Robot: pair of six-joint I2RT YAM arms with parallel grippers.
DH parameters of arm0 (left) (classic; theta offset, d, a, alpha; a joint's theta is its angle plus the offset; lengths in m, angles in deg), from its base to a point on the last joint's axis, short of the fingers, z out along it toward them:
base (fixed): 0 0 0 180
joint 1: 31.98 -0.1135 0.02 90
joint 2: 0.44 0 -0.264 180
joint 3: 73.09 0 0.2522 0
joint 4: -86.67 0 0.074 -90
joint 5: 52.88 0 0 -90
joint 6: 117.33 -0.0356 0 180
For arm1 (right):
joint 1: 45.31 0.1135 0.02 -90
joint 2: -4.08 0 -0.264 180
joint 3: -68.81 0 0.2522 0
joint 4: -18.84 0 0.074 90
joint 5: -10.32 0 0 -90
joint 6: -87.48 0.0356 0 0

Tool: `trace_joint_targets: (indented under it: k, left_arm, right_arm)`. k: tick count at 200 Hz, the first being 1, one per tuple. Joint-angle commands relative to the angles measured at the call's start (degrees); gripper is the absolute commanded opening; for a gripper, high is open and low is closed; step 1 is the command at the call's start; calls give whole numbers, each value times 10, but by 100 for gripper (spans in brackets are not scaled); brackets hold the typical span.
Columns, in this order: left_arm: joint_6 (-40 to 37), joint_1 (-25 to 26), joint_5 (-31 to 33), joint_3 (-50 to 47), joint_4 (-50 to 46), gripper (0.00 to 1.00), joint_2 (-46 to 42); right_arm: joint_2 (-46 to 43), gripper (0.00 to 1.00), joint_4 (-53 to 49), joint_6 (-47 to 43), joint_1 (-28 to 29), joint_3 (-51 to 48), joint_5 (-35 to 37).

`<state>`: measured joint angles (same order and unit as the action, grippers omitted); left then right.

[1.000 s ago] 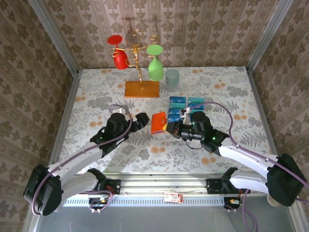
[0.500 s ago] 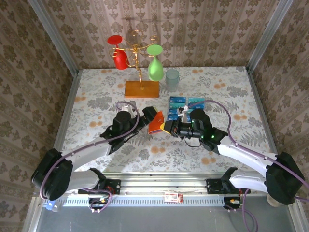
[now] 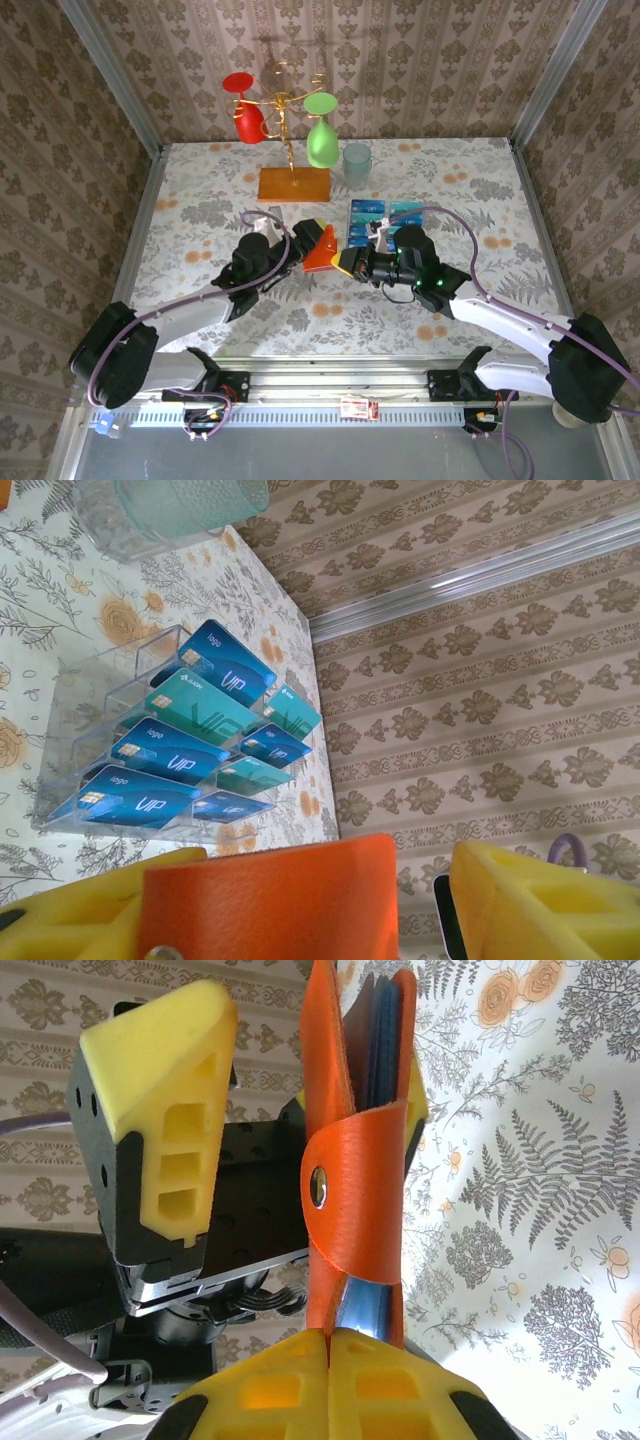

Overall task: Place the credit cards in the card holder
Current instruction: Pass the card holder.

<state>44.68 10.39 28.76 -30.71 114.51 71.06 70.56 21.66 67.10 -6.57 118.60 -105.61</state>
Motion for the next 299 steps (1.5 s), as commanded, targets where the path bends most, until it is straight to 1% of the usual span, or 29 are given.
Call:
trace_joint_targets:
  k: [1,42,64,83,96,109,146,149,152,155,156,160,182,198,211,229,241,274,299]
  left_arm:
    - [-8,4,9,-7,10,63,-26]
    - [-10,4,16,-15,6,55,-37]
    - [-10,5,13,-15,7,47,-33]
    - [-11,6,11,-15,8,43,-30]
    - [-12,6,9,-16,7,36,-27]
    - [-13,6,8,-18,7,32,-25]
    - [-23,4,8,-24,5,8,-22]
    - [-25,4,9,-25,5,6,-22]
    - [-27,3,9,-27,5,4,-22]
    - [-29,3,10,-27,5,2,-22]
    - [-30,3,10,-28,5,2,-22]
    - [-33,2,11,-29,6,0,-22]
    - [-64,1,22,-39,-2,0,-33]
    - [-79,1,26,-43,-16,0,-39]
    - [-82,1,28,-47,-18,0,-39]
    - [-78,2,31,-50,-9,0,-36]
    - [-73,2,33,-51,-5,0,-33]
    - [-58,4,43,-50,5,0,-29]
    - [-51,7,48,-49,7,0,-29]
  right_arm:
    - [-10,0,13,7,-6,-15,5]
    - [-16,0,10,8,-10,-22,10]
    - [-16,0,11,8,-10,-21,10]
    - [-16,0,10,9,-10,-20,11]
    - [-16,0,11,9,-10,-19,11]
    - [-13,0,10,8,-11,-19,10]
    - [-9,0,-14,-2,-24,-12,-1]
    - [-11,2,-19,-6,-26,-10,-1]
    - [-13,5,-26,-10,-28,-10,-2]
    - [-15,12,-42,-17,-31,-7,0]
    - [-15,12,-42,-17,-31,-7,0]
    - [-19,18,-62,-24,-33,-4,2]
    - [-45,36,-189,-99,-42,25,44]
    - [-52,44,-302,-172,-41,71,101]
    - [-47,49,-353,-213,-39,101,133]
    - [-27,56,-395,-247,-29,141,167]
    - [-7,59,-412,-262,-15,169,188]
    - [68,60,-442,-296,39,240,251]
    - [122,61,-444,-307,65,283,274]
